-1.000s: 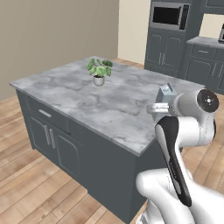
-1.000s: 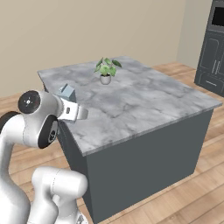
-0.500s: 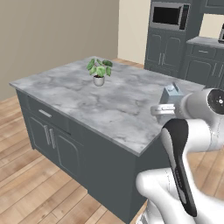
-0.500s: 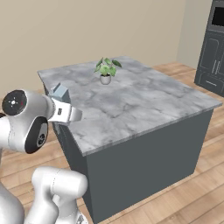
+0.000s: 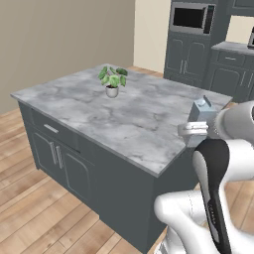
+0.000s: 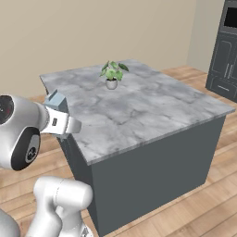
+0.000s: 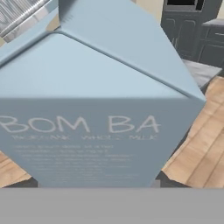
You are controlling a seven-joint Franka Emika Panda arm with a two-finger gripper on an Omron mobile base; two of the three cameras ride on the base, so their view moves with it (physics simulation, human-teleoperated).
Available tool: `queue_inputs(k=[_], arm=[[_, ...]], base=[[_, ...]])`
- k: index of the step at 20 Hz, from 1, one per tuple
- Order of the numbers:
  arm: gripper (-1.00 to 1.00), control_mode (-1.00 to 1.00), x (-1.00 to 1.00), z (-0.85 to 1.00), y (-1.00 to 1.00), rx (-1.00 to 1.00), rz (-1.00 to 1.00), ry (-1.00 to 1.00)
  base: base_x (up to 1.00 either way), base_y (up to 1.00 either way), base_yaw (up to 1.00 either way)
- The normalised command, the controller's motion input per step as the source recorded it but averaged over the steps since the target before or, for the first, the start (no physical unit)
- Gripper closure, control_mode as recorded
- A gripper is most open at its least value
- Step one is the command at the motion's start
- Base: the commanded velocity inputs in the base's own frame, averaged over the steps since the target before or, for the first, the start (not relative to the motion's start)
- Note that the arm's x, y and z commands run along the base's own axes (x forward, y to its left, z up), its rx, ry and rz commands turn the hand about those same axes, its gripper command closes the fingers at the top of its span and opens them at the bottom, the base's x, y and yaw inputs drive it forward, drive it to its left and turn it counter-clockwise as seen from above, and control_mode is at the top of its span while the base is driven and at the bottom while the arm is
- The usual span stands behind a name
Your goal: Pick the milk, water bottle from the counter and place them in the open cabinet.
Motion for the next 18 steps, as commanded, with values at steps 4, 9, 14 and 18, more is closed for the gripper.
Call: queue_inputs(k=[4, 9, 14, 18], arm=[[1.0, -1.0, -0.28, 0.0, 0.03, 0.0, 0.0, 0.0], [1.0, 1.0, 0.0, 0.0, 0.0, 0.0, 0.0, 0.0], [1.0, 1.0, 0.0, 0.0, 0.0, 0.0, 0.0, 0.0], [1.0, 1.0, 0.0, 0.0, 0.0, 0.0, 0.0, 0.0]], base=[[0.0, 0.0, 0.0], [0.0, 0.0, 0.0], [-0.26, 0.07, 0.0], [-0.43, 0.35, 0.13]])
